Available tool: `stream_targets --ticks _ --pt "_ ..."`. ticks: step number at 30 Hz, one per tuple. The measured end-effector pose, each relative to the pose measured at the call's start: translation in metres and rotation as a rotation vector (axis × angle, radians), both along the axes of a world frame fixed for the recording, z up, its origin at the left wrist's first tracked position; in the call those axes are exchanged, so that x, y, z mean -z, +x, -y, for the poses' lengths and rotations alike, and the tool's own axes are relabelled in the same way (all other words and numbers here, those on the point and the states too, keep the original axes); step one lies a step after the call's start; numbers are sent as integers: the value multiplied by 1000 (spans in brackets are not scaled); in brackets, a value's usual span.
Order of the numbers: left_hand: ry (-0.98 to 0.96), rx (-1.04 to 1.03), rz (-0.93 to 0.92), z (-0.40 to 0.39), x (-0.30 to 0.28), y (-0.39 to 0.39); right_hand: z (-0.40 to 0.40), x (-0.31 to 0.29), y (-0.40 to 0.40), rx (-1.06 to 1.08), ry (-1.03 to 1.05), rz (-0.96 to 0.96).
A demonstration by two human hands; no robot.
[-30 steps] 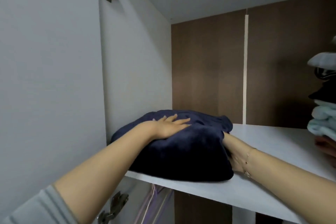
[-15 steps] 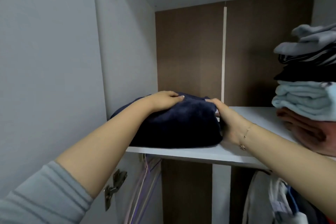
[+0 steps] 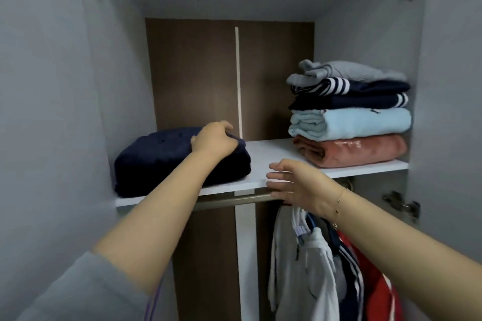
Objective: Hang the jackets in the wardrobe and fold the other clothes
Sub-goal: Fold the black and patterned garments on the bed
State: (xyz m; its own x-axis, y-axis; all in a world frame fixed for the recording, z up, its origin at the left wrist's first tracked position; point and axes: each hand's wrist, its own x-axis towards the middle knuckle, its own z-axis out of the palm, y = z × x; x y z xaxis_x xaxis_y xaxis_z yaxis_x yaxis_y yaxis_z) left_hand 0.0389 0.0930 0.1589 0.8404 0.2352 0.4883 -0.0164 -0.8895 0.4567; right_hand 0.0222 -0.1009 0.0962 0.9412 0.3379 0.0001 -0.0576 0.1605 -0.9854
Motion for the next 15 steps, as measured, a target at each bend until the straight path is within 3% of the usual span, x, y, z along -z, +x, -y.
stream_targets --ticks 5,10,15 --pt "-289 428 67 91 14 -49 87 -1 -70 263 -196 278" --pt "-409 746 -45 174 33 -120 183 23 -166 417 -268 355" --pt "-576 1004 -172 273 54 -203 286 59 -279 647 -215 327"
